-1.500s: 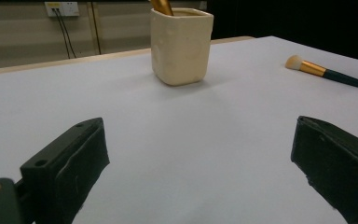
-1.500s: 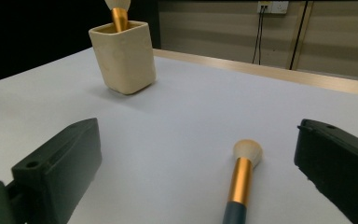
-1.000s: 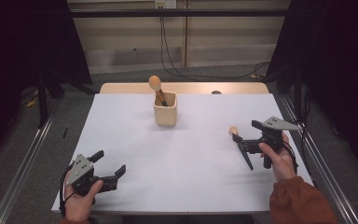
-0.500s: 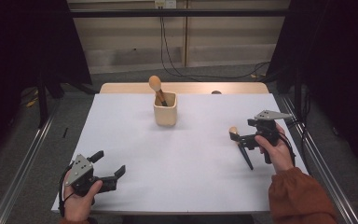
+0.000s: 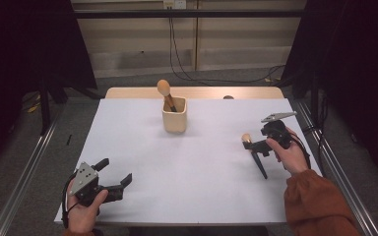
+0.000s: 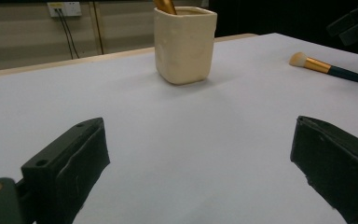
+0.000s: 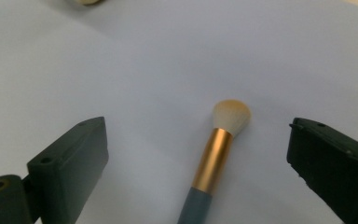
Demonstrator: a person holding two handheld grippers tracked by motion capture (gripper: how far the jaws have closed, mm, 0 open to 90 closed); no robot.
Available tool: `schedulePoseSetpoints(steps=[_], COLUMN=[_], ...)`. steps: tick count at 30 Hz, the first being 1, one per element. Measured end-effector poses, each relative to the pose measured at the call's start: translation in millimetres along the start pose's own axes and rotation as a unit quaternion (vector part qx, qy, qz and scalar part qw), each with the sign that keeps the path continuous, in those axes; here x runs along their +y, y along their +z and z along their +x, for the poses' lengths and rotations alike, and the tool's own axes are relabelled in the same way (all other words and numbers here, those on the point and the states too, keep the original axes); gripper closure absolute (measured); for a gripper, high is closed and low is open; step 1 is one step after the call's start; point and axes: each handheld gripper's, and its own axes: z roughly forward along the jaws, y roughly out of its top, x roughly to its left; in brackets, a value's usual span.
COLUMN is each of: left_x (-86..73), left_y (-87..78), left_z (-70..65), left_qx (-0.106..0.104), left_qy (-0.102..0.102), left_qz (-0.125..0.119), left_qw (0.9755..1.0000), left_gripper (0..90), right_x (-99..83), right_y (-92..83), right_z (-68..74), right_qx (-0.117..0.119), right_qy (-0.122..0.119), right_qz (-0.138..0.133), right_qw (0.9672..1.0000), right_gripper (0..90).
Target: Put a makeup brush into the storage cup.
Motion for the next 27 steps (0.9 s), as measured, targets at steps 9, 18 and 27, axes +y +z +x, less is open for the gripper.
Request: schedulePoseSetpoints(steps=[9,18,27], left_x=[-0.2,-0.9,-1.0], left_y=[-0.3,0.5,0.8], left_z=[0.6,2.7,2.0], left_qx=[0.002,0.003,0.002], left_qy=[0.002,0.005,0.003], left_qz=[0.001,0.004,0.005], left_qw=[1.0000,1.0000,1.0000], left_gripper=[3.7,3.6,3.6], right_x=[5.3,5.6,10.5], right_y=[7.3,14.3,23.2], right_z=[-4.3,-8.7,-5.5], right_qx=[0.005,0.021,0.030], right_qy=[0.020,0.024,0.006], right_qz=[0.077,0.153,0.200], right_qw=[0.9968,0.9877,0.9793], right_gripper=[4.0,4.9,3.6])
